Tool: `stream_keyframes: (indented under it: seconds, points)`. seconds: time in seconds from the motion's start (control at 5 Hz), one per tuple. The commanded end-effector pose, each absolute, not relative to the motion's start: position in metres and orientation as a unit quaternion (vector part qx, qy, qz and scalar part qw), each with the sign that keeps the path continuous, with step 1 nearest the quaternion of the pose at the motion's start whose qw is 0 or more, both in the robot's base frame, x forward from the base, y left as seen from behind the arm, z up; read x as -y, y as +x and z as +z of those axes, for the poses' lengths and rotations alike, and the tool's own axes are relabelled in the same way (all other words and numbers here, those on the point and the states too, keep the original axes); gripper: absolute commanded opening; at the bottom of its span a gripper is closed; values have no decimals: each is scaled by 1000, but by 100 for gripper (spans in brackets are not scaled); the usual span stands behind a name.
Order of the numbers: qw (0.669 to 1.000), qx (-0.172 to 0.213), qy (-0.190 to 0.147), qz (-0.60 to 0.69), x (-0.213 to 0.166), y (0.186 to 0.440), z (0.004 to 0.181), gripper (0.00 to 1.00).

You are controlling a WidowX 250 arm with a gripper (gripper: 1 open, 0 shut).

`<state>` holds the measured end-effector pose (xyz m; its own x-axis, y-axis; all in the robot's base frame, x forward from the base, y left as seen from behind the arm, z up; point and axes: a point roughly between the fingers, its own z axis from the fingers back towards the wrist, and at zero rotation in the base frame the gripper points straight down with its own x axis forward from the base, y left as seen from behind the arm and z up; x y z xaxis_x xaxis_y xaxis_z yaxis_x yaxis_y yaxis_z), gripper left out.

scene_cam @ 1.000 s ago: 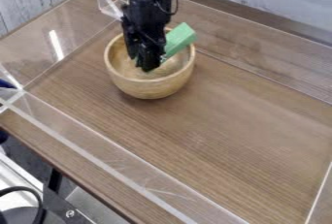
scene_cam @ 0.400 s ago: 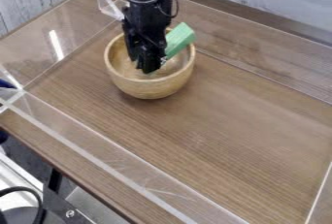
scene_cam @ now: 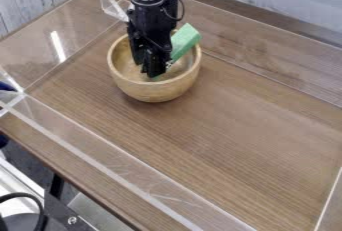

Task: Put the green block in the brown bowl

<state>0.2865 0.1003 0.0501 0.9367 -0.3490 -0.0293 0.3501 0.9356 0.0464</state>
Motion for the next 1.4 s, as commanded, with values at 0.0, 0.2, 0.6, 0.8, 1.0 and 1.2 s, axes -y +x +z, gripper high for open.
stream_keyframes:
  seconds: [0.0,0.2,0.6,0.8,1.0,1.2]
  points:
    - [984,14,38,-172,-107,297,64,0]
    - [985,14,37,-168,-109,298,65,0]
    - [986,13,35,-161,-113,298,66,0]
    - [987,13,34,-158,-114,299,68,0]
    - [987,13,32,-155,-116,299,69,0]
    - [988,13,31,-153,-117,299,70,0]
